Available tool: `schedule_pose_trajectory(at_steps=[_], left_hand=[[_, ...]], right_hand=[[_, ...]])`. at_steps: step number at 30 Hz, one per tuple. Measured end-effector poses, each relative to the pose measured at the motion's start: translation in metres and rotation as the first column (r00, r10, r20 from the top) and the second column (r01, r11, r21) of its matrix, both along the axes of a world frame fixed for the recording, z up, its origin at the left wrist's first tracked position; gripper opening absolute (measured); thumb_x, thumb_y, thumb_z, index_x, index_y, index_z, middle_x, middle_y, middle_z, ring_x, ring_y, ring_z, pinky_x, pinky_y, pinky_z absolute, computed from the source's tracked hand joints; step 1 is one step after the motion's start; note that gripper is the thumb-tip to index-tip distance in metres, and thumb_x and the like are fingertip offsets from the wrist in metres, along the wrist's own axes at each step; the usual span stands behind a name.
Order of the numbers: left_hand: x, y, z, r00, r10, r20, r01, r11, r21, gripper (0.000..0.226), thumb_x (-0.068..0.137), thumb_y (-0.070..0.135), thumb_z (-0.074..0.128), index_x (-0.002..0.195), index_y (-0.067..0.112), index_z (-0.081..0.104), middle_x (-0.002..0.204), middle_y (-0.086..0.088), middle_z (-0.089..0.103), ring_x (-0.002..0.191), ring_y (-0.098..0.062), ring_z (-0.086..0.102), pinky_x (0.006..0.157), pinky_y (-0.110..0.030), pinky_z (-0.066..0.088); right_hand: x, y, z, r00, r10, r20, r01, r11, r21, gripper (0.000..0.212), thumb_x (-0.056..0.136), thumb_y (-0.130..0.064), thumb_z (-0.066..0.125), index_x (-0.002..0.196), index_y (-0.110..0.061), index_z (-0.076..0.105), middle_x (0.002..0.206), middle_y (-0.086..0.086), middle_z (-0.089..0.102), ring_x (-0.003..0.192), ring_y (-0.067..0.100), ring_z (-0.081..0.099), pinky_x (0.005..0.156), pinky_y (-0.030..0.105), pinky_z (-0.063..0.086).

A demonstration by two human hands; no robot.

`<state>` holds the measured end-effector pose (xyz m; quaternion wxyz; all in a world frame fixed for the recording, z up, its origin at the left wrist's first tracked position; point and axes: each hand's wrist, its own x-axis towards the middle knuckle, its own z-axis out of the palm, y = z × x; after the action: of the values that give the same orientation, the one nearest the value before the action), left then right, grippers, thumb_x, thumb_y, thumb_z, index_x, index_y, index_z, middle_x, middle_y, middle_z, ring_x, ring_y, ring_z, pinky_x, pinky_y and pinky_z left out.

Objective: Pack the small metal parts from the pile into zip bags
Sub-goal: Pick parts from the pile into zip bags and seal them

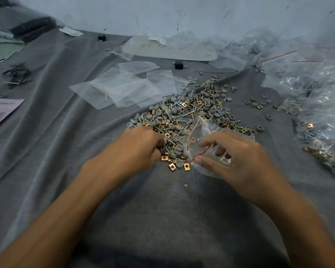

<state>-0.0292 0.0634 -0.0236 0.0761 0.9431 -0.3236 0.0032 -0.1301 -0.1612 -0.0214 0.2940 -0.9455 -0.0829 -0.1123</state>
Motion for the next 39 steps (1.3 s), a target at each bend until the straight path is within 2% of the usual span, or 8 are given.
schedule_pose_trajectory(at_steps=[5, 10, 19, 22, 26, 29, 32, 39], left_hand=[[0.002, 0.003, 0.001, 0.998, -0.018, -0.053, 0.019, 1.0, 0.009, 0.018, 0.095, 0.035, 0.062, 0.108, 0.023, 0.067, 0.106, 0.004, 0.062, 0.096, -0.014, 0.055, 0.073, -0.029, 0.033], [0.006, 0.004, 0.001, 0.995, 0.017, -0.095, -0.022, 0.998, -0.056, 0.014, 0.091, 0.035, 0.071, 0.091, 0.026, 0.059, 0.088, 0.01, 0.062, 0.086, -0.011, 0.054, 0.059, -0.019, 0.03], [0.01, 0.01, 0.005, 0.98, 0.074, -0.186, -0.12, 0.961, -0.247, 0.011, 0.079, 0.024, 0.073, 0.083, 0.029, 0.064, 0.071, 0.017, 0.065, 0.073, 0.003, 0.061, 0.062, -0.017, 0.043], [0.014, 0.013, 0.011, 0.967, 0.056, -0.249, -0.152, 0.91, -0.387, 0.011, 0.084, 0.024, 0.073, 0.087, 0.034, 0.07, 0.07, 0.016, 0.066, 0.069, 0.006, 0.061, 0.061, -0.009, 0.044], [0.014, 0.013, 0.018, 0.917, -0.062, -0.394, -0.19, 0.802, -0.567, 0.012, 0.094, 0.016, 0.069, 0.099, 0.026, 0.073, 0.077, -0.001, 0.068, 0.065, -0.005, 0.058, 0.062, -0.024, 0.05], [0.011, 0.011, 0.022, 0.851, -0.189, -0.49, -0.257, 0.663, -0.703, 0.016, 0.092, 0.008, 0.067, 0.107, 0.014, 0.072, 0.075, -0.008, 0.066, 0.061, -0.001, 0.061, 0.055, -0.01, 0.046], [0.009, 0.006, 0.021, 0.792, -0.282, -0.541, -0.327, 0.552, -0.767, 0.026, 0.083, 0.013, 0.072, 0.108, 0.012, 0.072, 0.078, -0.005, 0.069, 0.068, -0.005, 0.067, 0.062, -0.011, 0.05], [0.006, -0.004, 0.016, 0.737, -0.42, -0.531, -0.325, 0.469, -0.821, 0.029, 0.078, 0.014, 0.076, 0.107, 0.017, 0.073, 0.087, -0.002, 0.075, 0.076, -0.008, 0.067, 0.062, -0.012, 0.049]], right_hand=[[0.001, 0.0, 0.0, 1.0, 0.002, -0.004, -0.002, 1.0, -0.004, 0.037, 0.081, -0.065, 0.055, 0.106, -0.04, 0.065, 0.1, -0.026, 0.057, 0.094, -0.007, 0.053, 0.074, 0.02, 0.042], [0.0, 0.0, 0.0, 1.0, 0.002, -0.014, -0.002, 1.0, -0.01, 0.035, 0.081, -0.062, 0.058, 0.107, -0.038, 0.065, 0.1, -0.026, 0.057, 0.095, -0.008, 0.052, 0.074, 0.019, 0.041], [-0.001, -0.001, 0.001, 1.0, -0.003, -0.024, 0.003, 1.0, 0.011, 0.044, 0.079, -0.069, 0.05, 0.107, -0.04, 0.065, 0.102, -0.023, 0.059, 0.094, -0.007, 0.052, 0.076, 0.026, 0.046], [-0.001, -0.001, 0.002, 1.0, -0.001, -0.015, 0.002, 1.0, 0.012, 0.043, 0.079, -0.069, 0.05, 0.107, -0.04, 0.065, 0.101, -0.025, 0.058, 0.094, -0.007, 0.052, 0.076, 0.025, 0.045], [-0.002, -0.002, 0.002, 1.0, 0.001, -0.017, -0.001, 1.0, 0.01, 0.045, 0.078, -0.07, 0.049, 0.109, -0.041, 0.065, 0.104, -0.024, 0.059, 0.096, -0.008, 0.052, 0.076, 0.022, 0.044], [-0.001, -0.001, 0.002, 1.0, 0.003, -0.013, -0.003, 1.0, 0.005, 0.044, 0.079, -0.07, 0.049, 0.108, -0.041, 0.064, 0.103, -0.026, 0.058, 0.096, -0.008, 0.053, 0.076, 0.019, 0.042], [-0.001, -0.001, 0.002, 1.0, 0.005, -0.016, -0.005, 1.0, -0.008, 0.043, 0.079, -0.069, 0.05, 0.108, -0.041, 0.064, 0.101, -0.029, 0.055, 0.098, -0.008, 0.052, 0.075, 0.014, 0.039], [-0.001, 0.0, 0.002, 1.0, -0.001, -0.017, 0.001, 1.0, -0.018, 0.034, 0.081, -0.061, 0.059, 0.107, -0.04, 0.064, 0.1, -0.025, 0.057, 0.097, -0.007, 0.052, 0.074, 0.012, 0.037]])
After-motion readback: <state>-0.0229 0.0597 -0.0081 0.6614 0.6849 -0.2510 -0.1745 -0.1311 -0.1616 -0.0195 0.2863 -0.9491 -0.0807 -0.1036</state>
